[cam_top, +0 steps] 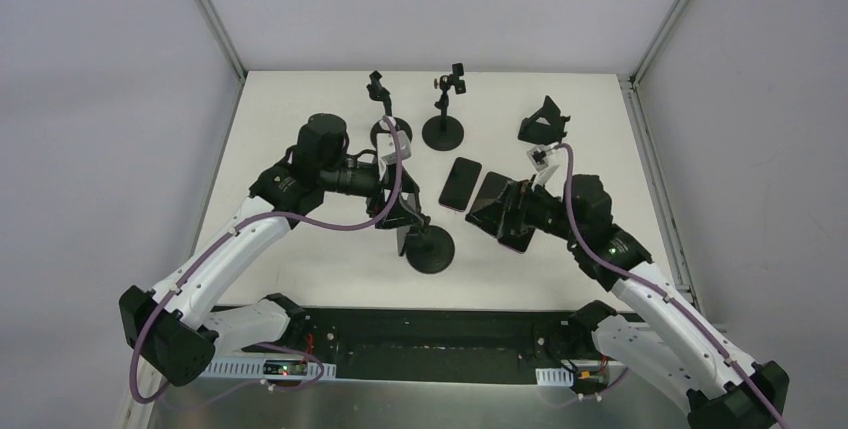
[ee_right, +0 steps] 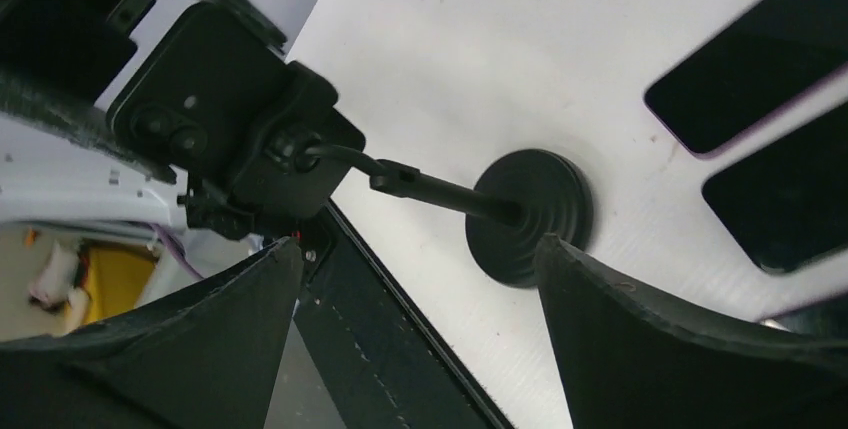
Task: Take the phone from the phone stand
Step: Place the phone stand with the phone at the center of the board.
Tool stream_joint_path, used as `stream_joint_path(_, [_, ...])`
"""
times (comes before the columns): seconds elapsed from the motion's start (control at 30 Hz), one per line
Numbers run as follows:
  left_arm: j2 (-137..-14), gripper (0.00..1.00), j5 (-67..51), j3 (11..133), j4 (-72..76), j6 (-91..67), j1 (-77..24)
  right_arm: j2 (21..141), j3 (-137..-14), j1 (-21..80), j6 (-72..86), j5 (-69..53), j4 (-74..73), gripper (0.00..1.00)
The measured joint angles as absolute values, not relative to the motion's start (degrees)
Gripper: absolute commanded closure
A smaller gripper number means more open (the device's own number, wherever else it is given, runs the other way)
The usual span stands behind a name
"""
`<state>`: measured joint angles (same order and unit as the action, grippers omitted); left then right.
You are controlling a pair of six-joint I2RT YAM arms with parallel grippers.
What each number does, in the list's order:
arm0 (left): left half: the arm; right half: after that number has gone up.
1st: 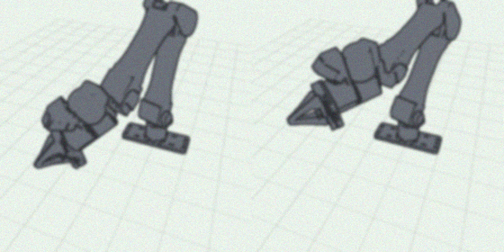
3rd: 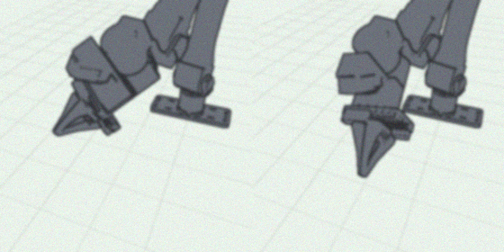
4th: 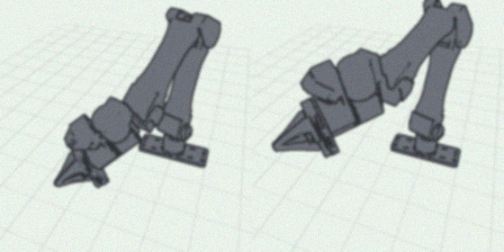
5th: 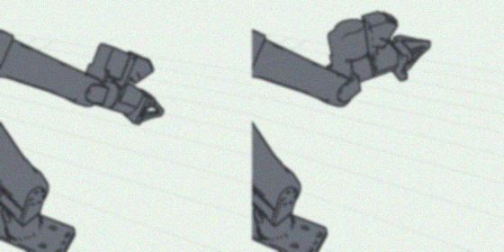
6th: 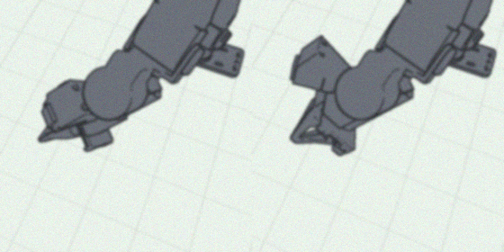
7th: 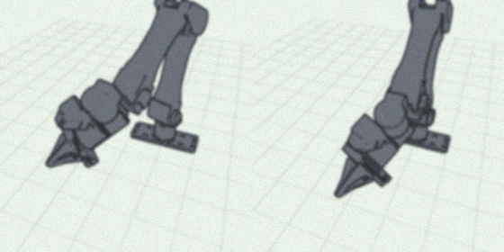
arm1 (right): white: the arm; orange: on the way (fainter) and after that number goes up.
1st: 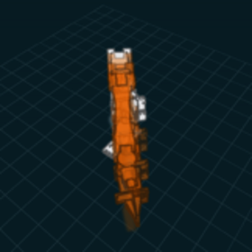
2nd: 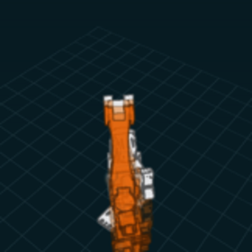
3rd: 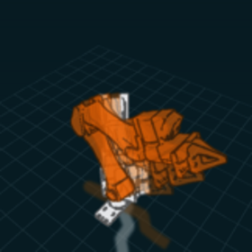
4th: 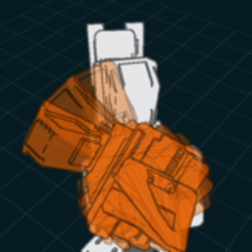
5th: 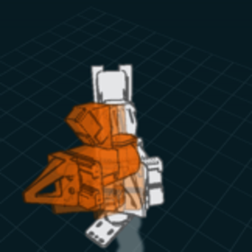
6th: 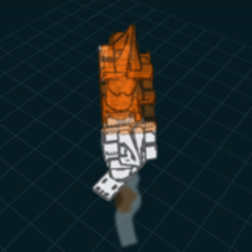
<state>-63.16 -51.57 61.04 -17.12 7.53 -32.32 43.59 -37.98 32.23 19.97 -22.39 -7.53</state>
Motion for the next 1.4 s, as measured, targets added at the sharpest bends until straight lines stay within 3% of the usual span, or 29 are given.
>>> stream_joint_path(0.3, [-64.97,1.0,-61.69,61.04,-17.02,14.06,-32.34,47.18,-35.48,37.5,3.29,-36.84,4.86,0.1])
stream_joint_path(0.53, [-65.78,1.0,-65.45,61.04,-16.99,17.17,-32.32,47.92,-34.7,41.93,-4.78,-40.77,7.6,0.09])
stream_joint_path(1.4, [-65.8,1.0,-83.22,61.01,-15.64,27.99,-32.62,40.73,-28.18,47.92,-14.79,-37.04,8.23,0.09])
